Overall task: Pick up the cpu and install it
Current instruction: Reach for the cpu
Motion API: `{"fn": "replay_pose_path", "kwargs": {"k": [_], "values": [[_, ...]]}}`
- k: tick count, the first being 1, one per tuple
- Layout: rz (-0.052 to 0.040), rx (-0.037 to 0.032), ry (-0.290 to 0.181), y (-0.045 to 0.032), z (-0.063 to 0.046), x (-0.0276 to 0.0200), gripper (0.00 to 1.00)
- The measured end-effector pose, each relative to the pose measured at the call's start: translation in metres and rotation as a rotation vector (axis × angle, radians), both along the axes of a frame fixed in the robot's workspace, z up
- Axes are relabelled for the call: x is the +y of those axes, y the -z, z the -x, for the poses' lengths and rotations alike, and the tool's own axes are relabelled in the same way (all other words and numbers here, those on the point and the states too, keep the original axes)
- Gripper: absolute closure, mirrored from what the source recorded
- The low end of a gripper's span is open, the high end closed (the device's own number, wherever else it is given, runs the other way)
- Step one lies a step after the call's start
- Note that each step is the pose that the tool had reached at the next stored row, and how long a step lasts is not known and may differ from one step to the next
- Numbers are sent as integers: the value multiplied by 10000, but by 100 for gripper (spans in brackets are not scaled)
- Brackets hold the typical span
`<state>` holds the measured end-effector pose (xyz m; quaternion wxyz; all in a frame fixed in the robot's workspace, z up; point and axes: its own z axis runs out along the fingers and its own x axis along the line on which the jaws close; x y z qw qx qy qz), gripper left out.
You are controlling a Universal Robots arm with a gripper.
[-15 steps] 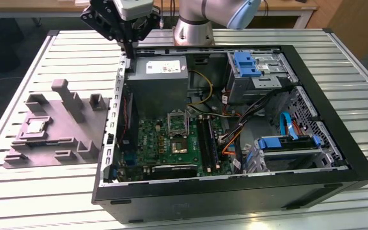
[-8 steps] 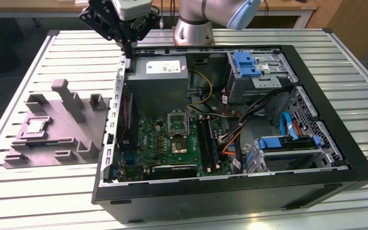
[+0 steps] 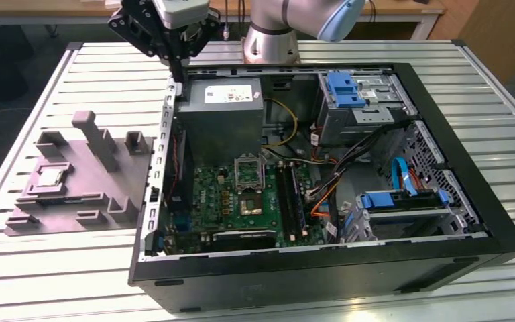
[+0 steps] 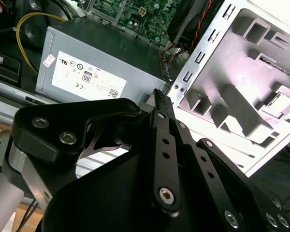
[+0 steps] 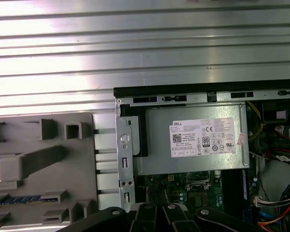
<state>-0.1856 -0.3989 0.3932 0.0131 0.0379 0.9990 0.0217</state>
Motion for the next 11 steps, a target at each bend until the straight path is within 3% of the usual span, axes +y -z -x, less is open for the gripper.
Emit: {"fn": "replay_pose_path", "kwargs": {"k": [11], "values": [[1,0,1,0,22,0,89]]}}
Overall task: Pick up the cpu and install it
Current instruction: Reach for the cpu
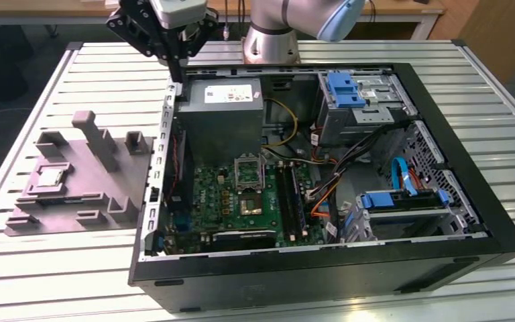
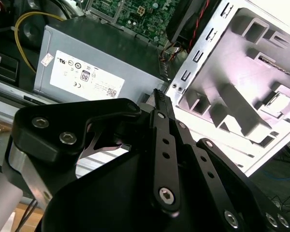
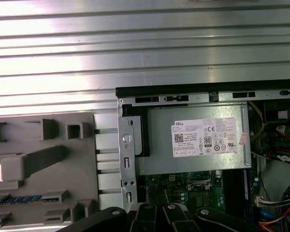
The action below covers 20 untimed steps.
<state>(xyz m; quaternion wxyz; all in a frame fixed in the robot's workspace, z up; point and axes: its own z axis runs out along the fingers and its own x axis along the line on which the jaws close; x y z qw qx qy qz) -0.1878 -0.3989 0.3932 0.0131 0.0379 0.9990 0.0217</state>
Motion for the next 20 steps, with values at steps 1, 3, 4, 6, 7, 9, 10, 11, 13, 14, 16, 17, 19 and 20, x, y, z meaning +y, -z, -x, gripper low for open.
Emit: {"fn": "replay_pose_path", "kwargs": {"k": [1,3,4,6,7,9,10,11,13,14,16,17,19,20], "values": [[-1,0,-1,0,1,0,89],[0,0,-1,0,6,0,89],[0,0,-1,0,7,0,89],[0,0,0,0,11,0,89],[0,0,0,0,14,0,89],[0,0,-1,0,19,0,89],[0,0,-1,0,21,0,89],[0,0,-1,0,22,0,89],[0,0,-1,0,28,0,89],[0,0,-1,0,28,0,89],[-1,0,0,0,31,0,89],[0,0,2,0,35,0,89],[0,0,-1,0,48,0,89],[-1,-1,-1,1,53,0,89]]}}
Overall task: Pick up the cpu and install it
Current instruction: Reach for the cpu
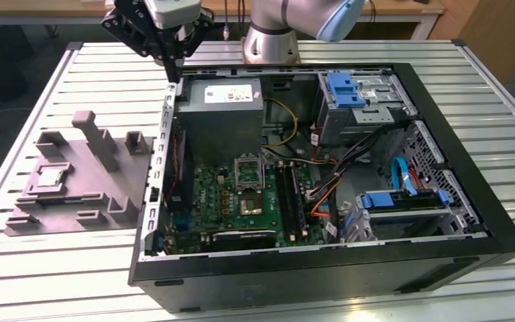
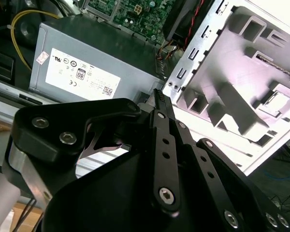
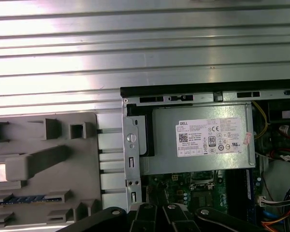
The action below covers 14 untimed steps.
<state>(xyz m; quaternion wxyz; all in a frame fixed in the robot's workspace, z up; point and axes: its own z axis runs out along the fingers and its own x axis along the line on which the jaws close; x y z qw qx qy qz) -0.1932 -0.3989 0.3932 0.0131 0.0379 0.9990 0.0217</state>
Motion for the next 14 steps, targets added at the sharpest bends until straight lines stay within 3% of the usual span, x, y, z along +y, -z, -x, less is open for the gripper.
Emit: {"fn": "replay_pose_path", "kwargs": {"k": [5,7,14], "values": [[0,1,-1,0,13,0,89],[0,0,0,0,79,0,89],[1,0,0,0,85,0,89]]}}
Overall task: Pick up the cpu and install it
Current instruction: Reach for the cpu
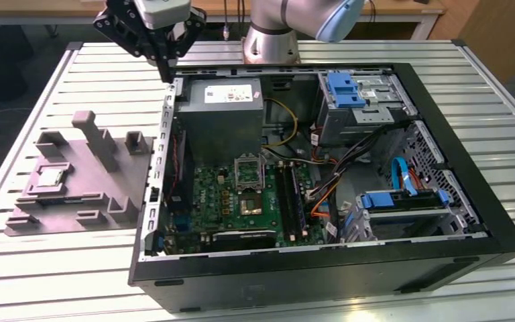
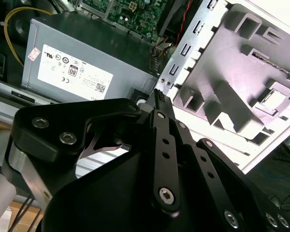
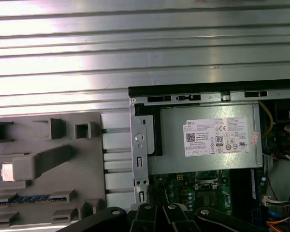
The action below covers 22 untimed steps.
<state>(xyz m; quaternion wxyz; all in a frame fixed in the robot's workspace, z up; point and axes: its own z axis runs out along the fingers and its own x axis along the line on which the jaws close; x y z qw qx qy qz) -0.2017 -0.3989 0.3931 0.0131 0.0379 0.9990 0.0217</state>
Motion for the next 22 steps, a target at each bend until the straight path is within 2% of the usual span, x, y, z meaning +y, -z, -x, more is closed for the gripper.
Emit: {"fn": "replay_pose_path", "kwargs": {"k": [13,22], "values": [[1,5,0,8,92,0,89],[-1,4,0,15,276,0,89]]}}
